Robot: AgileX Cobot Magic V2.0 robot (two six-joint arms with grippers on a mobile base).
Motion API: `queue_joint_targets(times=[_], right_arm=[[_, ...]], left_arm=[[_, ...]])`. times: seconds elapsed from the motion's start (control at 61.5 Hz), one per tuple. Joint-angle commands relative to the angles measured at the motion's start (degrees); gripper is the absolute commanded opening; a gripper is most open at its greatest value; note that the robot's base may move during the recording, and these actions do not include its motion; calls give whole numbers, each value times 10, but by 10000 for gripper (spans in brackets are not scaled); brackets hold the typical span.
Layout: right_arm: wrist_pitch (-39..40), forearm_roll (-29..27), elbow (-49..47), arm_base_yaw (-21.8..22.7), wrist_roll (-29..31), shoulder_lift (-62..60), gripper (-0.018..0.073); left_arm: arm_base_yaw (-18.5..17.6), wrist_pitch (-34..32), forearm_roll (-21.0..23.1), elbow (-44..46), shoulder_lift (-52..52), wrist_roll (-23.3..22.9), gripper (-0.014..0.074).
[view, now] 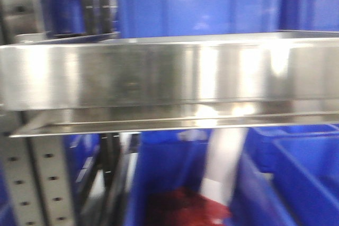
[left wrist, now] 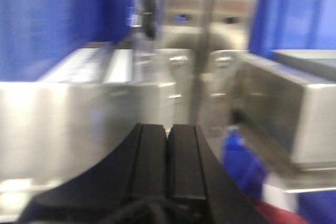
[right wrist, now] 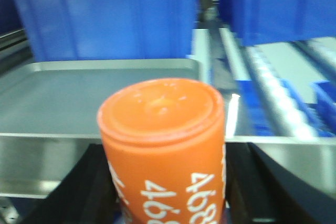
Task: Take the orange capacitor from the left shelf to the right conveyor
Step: 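Drive the base to the red conveyor holding the capacitor in right gripper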
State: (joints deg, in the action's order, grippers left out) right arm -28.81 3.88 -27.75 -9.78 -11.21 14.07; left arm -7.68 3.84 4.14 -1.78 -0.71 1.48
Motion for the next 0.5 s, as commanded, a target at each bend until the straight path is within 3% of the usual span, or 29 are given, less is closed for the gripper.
queue_joint_targets(times=[0.0, 0.488], right_arm=[[47, 6, -16, 4, 3, 5, 109], [47, 6, -16, 4, 3, 5, 109]], left_arm=[[-3, -52, 1, 3, -7, -1, -127], [-3, -52, 1, 3, -7, -1, -127]])
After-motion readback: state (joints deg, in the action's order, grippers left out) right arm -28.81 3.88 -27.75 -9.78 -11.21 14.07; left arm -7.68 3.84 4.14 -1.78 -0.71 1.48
